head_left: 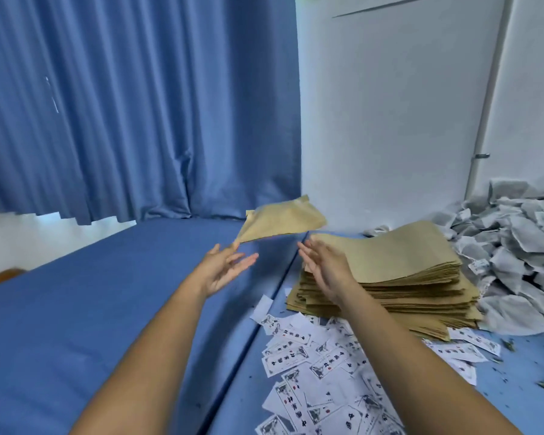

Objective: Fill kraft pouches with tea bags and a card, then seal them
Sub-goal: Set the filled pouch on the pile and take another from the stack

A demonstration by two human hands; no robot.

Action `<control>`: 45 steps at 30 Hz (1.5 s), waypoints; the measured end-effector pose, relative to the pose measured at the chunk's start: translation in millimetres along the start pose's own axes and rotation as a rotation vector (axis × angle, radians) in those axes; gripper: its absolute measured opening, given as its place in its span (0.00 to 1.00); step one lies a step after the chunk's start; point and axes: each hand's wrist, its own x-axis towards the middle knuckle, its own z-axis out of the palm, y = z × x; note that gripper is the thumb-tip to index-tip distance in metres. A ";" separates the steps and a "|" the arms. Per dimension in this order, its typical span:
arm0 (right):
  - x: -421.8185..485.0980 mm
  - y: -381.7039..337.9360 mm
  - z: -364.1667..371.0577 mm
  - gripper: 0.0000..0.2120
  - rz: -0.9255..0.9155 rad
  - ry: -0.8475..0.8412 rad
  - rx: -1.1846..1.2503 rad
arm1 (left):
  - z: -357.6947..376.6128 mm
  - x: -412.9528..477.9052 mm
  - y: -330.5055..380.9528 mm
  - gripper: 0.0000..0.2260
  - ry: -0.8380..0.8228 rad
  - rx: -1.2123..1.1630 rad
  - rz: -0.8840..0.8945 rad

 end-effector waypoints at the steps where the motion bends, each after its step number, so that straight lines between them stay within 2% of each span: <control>1: 6.2 -3.0 -4.3 0.20 -0.057 0.006 -0.345 | -2.3 1.6 -2.0 0.38 0.028 0.145 -0.030; 3: 14.1 -4.0 -32.9 0.32 -0.220 0.019 -1.323 | -4.6 2.2 -20.3 0.38 0.018 0.461 -0.114; 4: 16.0 -5.1 -50.7 0.35 -0.255 -0.004 -1.702 | -3.9 2.2 -30.7 0.35 -0.018 0.543 -0.158; 5: 15.2 -6.1 -67.1 0.35 -0.217 -0.026 -1.947 | -2.2 1.0 -40.2 0.33 -0.052 0.579 -0.206; 7: 7.6 -5.6 -91.4 0.25 -0.107 0.000 -2.120 | 2.9 -1.3 -56.9 0.30 -0.098 0.632 -0.281; 9: 0.5 -3.4 -104.7 0.14 -0.164 0.035 -2.209 | 9.6 -0.8 -70.6 0.29 -0.124 0.678 -0.305; 11: -4.8 -3.8 -110.7 0.12 -0.283 0.039 -2.317 | 20.0 -0.3 -80.9 0.27 -0.140 0.723 -0.280; 13: -9.3 -9.1 -112.6 0.12 -0.315 0.037 -2.358 | 32.2 2.0 -88.5 0.23 -0.121 0.770 -0.207; 15: -14.1 -11.4 -111.4 0.12 -0.384 0.049 -2.350 | 45.1 5.2 -94.7 0.20 -0.082 0.744 -0.134; 17: -21.1 -11.3 -108.5 0.10 -0.539 0.066 -2.303 | 58.5 7.7 -98.9 0.20 -0.044 0.648 -0.117; 19: -33.0 -8.8 -103.9 0.17 -0.751 0.064 -2.189 | 70.7 8.7 -103.1 0.20 0.006 0.540 -0.137; 21: -45.0 -1.2 -99.4 0.17 -0.811 -0.023 -2.095 | 80.1 7.8 -107.6 0.18 0.097 0.505 -0.120; 23: -54.1 4.6 -102.1 0.17 -0.799 -0.043 -2.036 | 82.7 8.1 -110.1 0.16 0.212 0.642 -0.042; 25: -60.7 3.1 -117.9 0.14 -0.674 0.059 -2.032 | 76.5 7.3 -108.1 0.16 0.274 0.798 0.019; 27: -64.3 -4.7 -143.6 0.12 -0.515 0.310 -1.947 | 66.9 4.8 -102.2 0.13 0.311 0.836 0.039; 29: -69.2 -13.4 -164.0 0.25 -0.328 0.604 -1.773 | 59.2 2.3 -96.6 0.11 0.341 0.818 0.024; 30: -71.6 -18.1 -169.1 0.34 -0.266 0.692 -1.629 | 57.1 0.6 -95.8 0.10 0.354 0.811 0.020; 32: -77.9 -24.8 -171.2 0.45 -0.156 0.762 -1.281 | 56.1 -2.7 -97.6 0.10 0.363 0.818 0.004; 34: -80.2 -27.6 -175.4 0.48 0.013 0.822 -0.910 | 55.7 -5.6 -103.2 0.10 0.366 0.927 -0.043; 35: -83.0 -29.5 -178.8 0.44 0.085 0.823 -0.707 | 56.9 -8.4 -106.7 0.12 0.367 1.067 -0.085; 37: -90.1 -33.6 -184.3 0.24 0.127 0.736 -0.398 | 62.9 -16.6 -118.1 0.23 0.370 1.611 -0.152; 38: -95.8 -37.0 -184.3 0.15 0.100 0.687 -0.392 | 72.3 -24.2 -122.3 0.26 0.382 1.916 -0.113; 39: -99.6 -40.2 -186.5 0.10 0.056 0.667 -0.478 | 84.9 -32.1 -127.3 0.25 0.381 2.109 0.023; 40: -102.2 -44.2 -187.5 0.09 0.003 0.656 -0.568 | 99.2 -39.6 -135.6 0.21 0.330 2.174 0.193; 41: -103.2 -48.1 -188.6 0.10 -0.049 0.647 -0.623 | 116.5 -48.0 -145.8 0.17 0.213 2.133 0.327; 43: -106.1 -57.7 -189.9 0.10 -0.092 0.611 -0.575 | 155.2 -70.9 -163.9 0.17 -0.090 1.929 0.383; 44: -108.2 -62.5 -189.4 0.10 -0.085 0.586 -0.493 | 173.9 -83.2 -173.5 0.19 -0.181 1.881 0.400; 45: -109.8 -66.0 -191.4 0.10 -0.068 0.560 -0.412 | 190.0 -93.3 -183.6 0.21 -0.206 1.907 0.498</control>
